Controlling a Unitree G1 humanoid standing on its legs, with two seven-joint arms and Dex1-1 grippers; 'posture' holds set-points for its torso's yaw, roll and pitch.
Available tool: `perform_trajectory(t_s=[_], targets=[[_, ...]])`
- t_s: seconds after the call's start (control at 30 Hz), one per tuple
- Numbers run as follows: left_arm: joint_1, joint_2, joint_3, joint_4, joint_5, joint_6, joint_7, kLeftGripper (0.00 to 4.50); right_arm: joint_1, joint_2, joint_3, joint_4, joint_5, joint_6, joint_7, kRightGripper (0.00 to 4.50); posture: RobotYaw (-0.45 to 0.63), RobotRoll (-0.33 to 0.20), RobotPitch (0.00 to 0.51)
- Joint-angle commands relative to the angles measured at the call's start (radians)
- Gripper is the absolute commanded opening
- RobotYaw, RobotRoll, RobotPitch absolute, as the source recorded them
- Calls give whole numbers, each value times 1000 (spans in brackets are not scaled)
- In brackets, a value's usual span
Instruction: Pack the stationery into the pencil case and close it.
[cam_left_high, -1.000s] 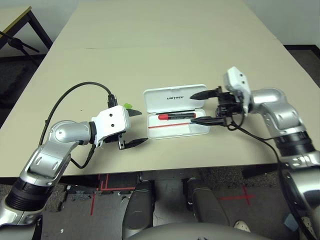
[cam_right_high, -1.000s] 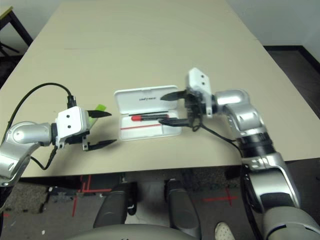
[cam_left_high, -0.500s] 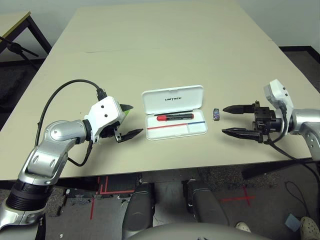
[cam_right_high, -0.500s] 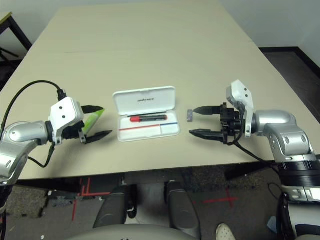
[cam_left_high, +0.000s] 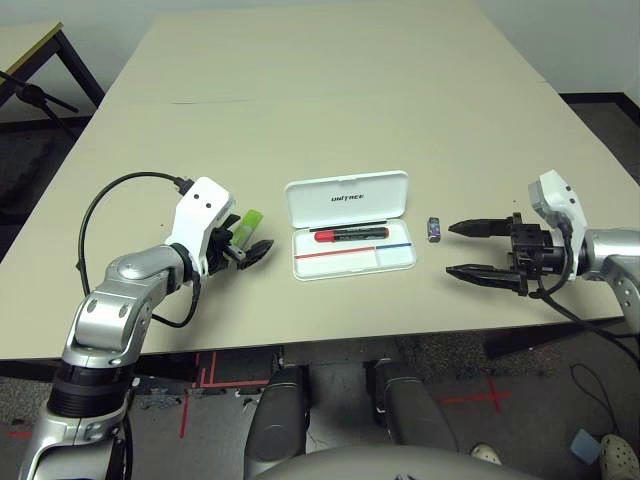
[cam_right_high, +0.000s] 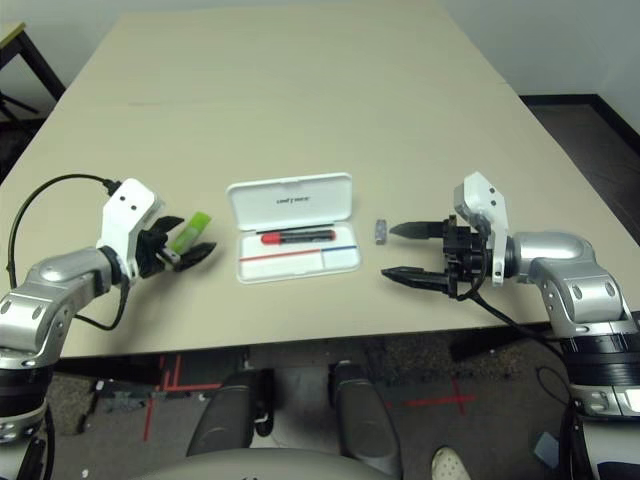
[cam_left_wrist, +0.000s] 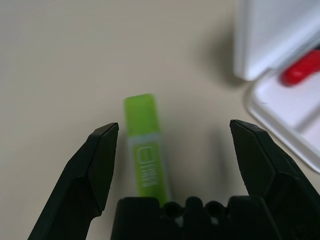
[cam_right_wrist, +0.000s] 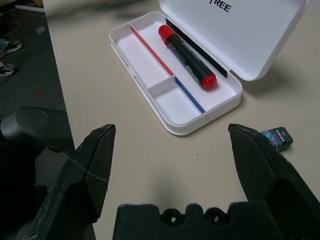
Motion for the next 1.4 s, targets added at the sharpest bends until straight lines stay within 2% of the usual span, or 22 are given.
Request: perform_trajectory(t_s=[0.03, 0.77, 0.87, 1.0, 1.1, 1.4], targets=[[-16, -18, 15, 40, -1, 43, 42, 4500, 14, -8, -15, -30, 9, -7, -9, 4482, -6, 0, 156], [14, -59, -7, 57, -4, 130, 116, 4500, -1, -5, -15, -30, 5, -15, -34, 4482, -10, 0, 155], [20, -58, -7, 57, -9, 132, 112, 3842, -12, -3, -12, -22, 2, -20, -36, 4500, -9, 0, 153], [14, -33, -11, 49, -21, 132, 78, 2373, -24, 1, -7, -13, -1, -24, -38, 4500, -8, 0, 151], [23, 35, -27, 28, -25, 91, 10, 1131, -24, -2, -5, -11, -4, -24, -35, 4500, -4, 0, 149], [9, 285, -51, -100, -122, 42, -288, 1097, -32, -15, 3, 9, -8, -24, -13, 4500, 10, 0, 143]])
